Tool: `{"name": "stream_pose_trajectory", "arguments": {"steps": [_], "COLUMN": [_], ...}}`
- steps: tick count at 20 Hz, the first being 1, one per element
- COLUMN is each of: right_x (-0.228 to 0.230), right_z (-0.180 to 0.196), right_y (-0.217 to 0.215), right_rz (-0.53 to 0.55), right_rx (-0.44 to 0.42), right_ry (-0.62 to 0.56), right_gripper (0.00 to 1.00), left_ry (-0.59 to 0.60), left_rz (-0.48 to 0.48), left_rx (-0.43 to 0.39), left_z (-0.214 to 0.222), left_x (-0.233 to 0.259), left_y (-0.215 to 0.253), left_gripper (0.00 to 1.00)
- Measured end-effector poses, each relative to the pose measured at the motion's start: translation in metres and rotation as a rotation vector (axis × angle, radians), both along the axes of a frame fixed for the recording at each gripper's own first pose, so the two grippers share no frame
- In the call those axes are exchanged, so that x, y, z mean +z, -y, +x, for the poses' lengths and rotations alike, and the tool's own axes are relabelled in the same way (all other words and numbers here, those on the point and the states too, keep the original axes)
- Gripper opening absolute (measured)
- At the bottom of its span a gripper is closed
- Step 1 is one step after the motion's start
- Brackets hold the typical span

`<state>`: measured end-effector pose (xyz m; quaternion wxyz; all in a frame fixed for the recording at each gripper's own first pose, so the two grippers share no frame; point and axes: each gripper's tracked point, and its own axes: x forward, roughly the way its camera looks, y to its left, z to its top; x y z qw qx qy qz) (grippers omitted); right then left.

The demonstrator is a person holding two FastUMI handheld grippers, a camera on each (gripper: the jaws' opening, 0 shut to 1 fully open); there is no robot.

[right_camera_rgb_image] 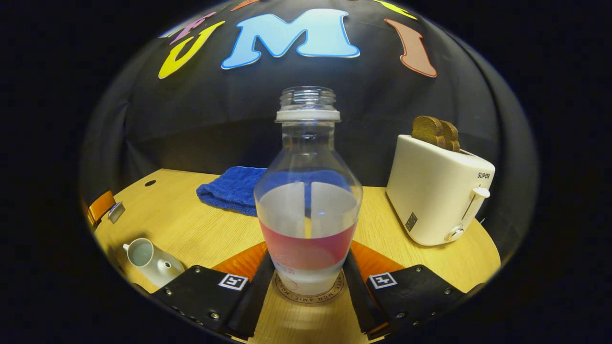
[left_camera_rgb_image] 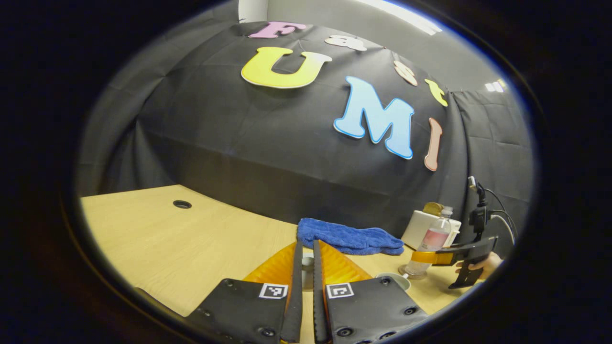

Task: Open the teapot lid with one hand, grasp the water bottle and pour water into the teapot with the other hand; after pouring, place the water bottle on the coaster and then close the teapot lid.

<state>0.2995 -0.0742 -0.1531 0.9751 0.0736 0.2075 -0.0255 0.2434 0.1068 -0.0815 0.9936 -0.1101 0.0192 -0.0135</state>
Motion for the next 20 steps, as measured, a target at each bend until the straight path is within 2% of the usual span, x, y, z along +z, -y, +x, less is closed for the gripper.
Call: {"name": "stream_pose_trajectory", "arguments": {"steps": [4,5,12,20], "right_x": [0.002,0.002,0.021,0.031], "right_z": [-0.003,-0.004,-0.018,-0.074], "right_y": [0.000,0.000,-0.004,-0.008], "right_rz": [0.031,0.029,0.000,-0.022], "right_rx": [-0.003,-0.007,-0.011,-0.021], "right_ry": [0.001,-0.001,0.041,0.100], "right_gripper": [0.80,0.99,0.98,0.98], "left_ry": [0.000,0.000,0.000,0.001], "left_rz": [0.000,0.000,0.000,0.027], "left_rx": [0.001,0.001,0.000,-0.006], "left_z": [0.001,0.001,0.001,0.001], "left_x": [-0.001,0.000,-0.001,0.000], "left_y": [0.000,0.000,0.000,0.005], "left_gripper": [0.16,0.16,0.16,0.16]}}
